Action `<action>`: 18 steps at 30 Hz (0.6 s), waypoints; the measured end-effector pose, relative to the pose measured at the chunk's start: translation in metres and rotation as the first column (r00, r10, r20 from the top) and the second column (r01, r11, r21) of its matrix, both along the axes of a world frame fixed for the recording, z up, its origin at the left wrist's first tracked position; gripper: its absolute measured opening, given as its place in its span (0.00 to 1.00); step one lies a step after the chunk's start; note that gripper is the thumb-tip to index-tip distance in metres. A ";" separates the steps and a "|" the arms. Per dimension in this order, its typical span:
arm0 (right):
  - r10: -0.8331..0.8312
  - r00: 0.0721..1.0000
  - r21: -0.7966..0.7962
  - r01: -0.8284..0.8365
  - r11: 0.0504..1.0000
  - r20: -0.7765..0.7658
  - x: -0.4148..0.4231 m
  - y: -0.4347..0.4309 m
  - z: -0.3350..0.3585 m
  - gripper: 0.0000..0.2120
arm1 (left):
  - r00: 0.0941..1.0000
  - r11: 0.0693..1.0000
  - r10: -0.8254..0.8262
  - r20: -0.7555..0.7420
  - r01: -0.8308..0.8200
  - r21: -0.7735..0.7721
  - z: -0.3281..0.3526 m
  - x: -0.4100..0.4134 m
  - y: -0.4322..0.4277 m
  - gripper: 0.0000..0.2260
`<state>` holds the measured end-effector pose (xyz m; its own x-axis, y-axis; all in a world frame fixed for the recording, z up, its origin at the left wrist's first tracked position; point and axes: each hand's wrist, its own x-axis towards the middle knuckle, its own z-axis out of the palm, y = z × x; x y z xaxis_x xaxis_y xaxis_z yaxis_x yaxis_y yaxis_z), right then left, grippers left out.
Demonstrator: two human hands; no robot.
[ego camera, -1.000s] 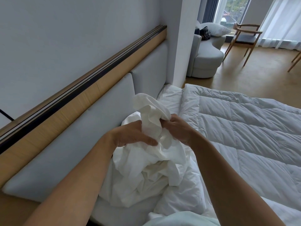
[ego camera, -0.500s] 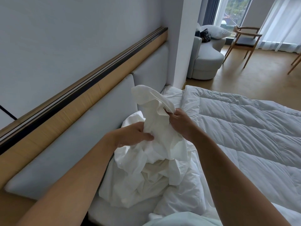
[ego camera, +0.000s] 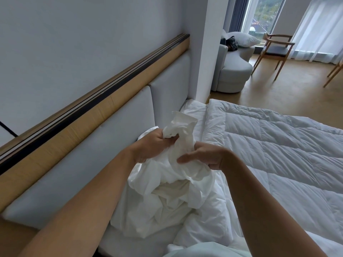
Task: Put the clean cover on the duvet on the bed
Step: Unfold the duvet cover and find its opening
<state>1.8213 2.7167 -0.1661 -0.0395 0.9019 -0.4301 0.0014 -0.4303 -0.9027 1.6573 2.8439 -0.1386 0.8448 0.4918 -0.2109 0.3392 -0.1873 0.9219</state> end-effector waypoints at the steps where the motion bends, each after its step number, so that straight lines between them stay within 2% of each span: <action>1: 0.028 0.996 0.014 -0.029 0.999 0.086 -0.001 0.002 0.001 0.21 | 1.000 1.000 0.005 0.003 -0.005 0.016 0.002 0.000 0.001 0.11; 3: -0.004 0.980 0.055 -0.007 0.998 0.200 -0.003 0.006 0.002 0.18 | 0.999 0.999 0.030 0.012 -0.031 0.025 0.004 0.000 0.003 0.10; 8: -0.201 0.931 0.204 0.142 0.969 0.306 -0.007 0.012 0.001 0.11 | 0.999 0.999 0.038 -0.005 -0.038 0.011 0.004 -0.005 0.005 0.17; 12: -0.329 0.909 0.323 0.241 0.915 0.256 -0.016 0.017 -0.003 0.14 | 0.998 0.997 0.061 -0.027 -0.060 0.056 0.007 -0.003 -0.002 0.29; 15: -0.269 0.956 0.337 0.217 0.916 0.116 -0.018 0.013 -0.005 0.19 | 0.993 0.985 0.114 -0.022 -0.110 0.131 0.008 0.001 -0.006 0.36; 18: -0.131 0.988 0.291 0.102 0.951 0.085 -0.020 0.012 -0.005 0.27 | 0.990 0.966 0.130 -0.056 -0.113 0.231 0.007 0.005 -0.007 0.33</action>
